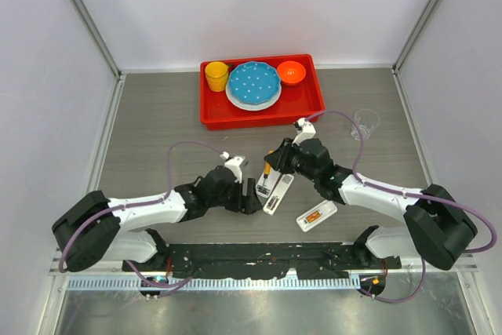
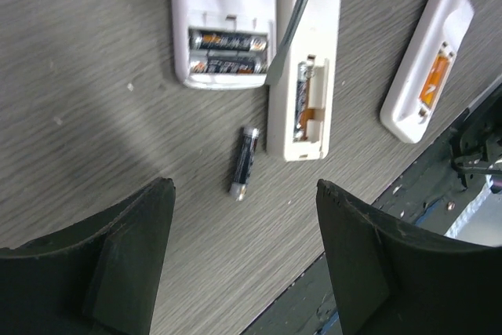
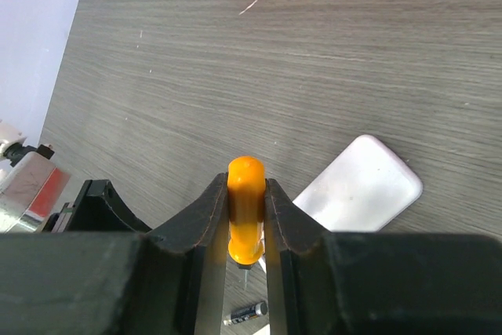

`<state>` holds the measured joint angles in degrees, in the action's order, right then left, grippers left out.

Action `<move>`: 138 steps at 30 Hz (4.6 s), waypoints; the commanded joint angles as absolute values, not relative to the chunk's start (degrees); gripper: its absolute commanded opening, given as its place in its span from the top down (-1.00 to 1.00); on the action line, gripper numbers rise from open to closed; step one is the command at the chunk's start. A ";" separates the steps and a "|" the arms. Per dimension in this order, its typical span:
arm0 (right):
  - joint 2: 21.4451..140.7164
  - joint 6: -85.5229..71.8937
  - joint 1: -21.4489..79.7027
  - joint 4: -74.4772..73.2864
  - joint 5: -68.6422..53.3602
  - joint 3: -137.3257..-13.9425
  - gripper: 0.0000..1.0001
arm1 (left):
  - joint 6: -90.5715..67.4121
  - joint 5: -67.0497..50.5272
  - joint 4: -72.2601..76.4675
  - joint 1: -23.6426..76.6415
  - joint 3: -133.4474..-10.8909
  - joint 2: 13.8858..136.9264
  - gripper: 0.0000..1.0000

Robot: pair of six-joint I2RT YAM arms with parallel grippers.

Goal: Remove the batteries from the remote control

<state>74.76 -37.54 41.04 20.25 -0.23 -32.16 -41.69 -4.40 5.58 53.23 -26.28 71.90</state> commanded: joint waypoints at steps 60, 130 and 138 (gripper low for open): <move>66.27 -35.51 36.12 26.19 2.81 -23.55 0.97 | -32.61 21.80 0.18 73.13 -37.26 88.16 -0.27; 53.79 -34.37 41.04 17.76 12.48 -20.74 0.97 | -27.42 17.41 6.85 68.47 -36.39 90.09 -0.57; 53.26 -34.28 41.04 16.44 12.13 -21.01 0.97 | -25.49 12.93 7.30 67.76 -38.58 92.46 -0.56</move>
